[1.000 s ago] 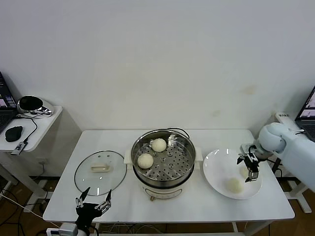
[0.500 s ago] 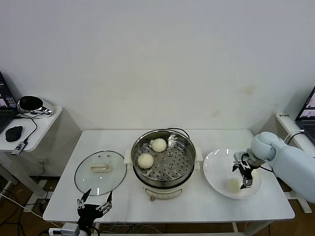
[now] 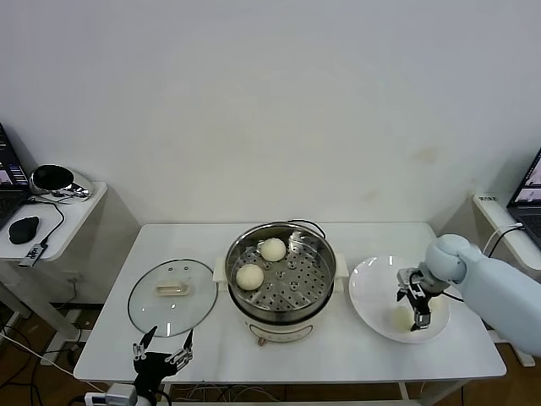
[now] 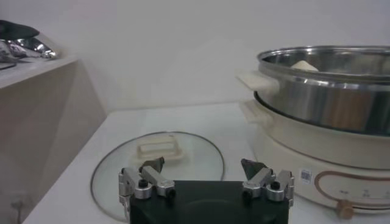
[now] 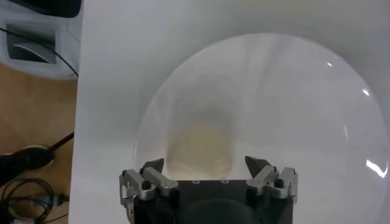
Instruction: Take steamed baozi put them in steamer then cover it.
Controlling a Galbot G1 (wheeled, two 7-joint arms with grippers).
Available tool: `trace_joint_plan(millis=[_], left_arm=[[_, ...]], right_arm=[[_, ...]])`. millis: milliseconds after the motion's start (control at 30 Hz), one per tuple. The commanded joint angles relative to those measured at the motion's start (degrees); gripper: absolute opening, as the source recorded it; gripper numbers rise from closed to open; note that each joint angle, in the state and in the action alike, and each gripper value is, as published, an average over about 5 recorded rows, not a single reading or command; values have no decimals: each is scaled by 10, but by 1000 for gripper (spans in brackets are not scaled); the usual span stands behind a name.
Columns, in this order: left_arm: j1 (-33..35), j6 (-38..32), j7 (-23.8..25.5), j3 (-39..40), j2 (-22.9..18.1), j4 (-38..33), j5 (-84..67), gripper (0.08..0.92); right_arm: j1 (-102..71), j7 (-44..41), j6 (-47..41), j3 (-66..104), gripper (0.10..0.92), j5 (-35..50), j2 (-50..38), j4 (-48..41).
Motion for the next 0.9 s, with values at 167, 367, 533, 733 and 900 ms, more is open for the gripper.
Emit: trace_joint_plan(millis=[167,367,533,733,900], left_arm=[[-2,0,0,2,2,1,2,823],[-5,0,0,6,3,0,5,823],[-6,0,0,10,3,0,5,823],[-12,-1,-2,13,5,6,3,823],[-19,-1,-3,13,9,5,1,823]], right_arm=[[-6,2,-3,2,724,-5,-4,2],[-8,3,-6,9,639,0,-13,8],[14,1,-10,5,583,17,-31,20],[103,1,-15,-46,554,66,-57,39],[222,-14,-17,-94,552,117,-56,52]])
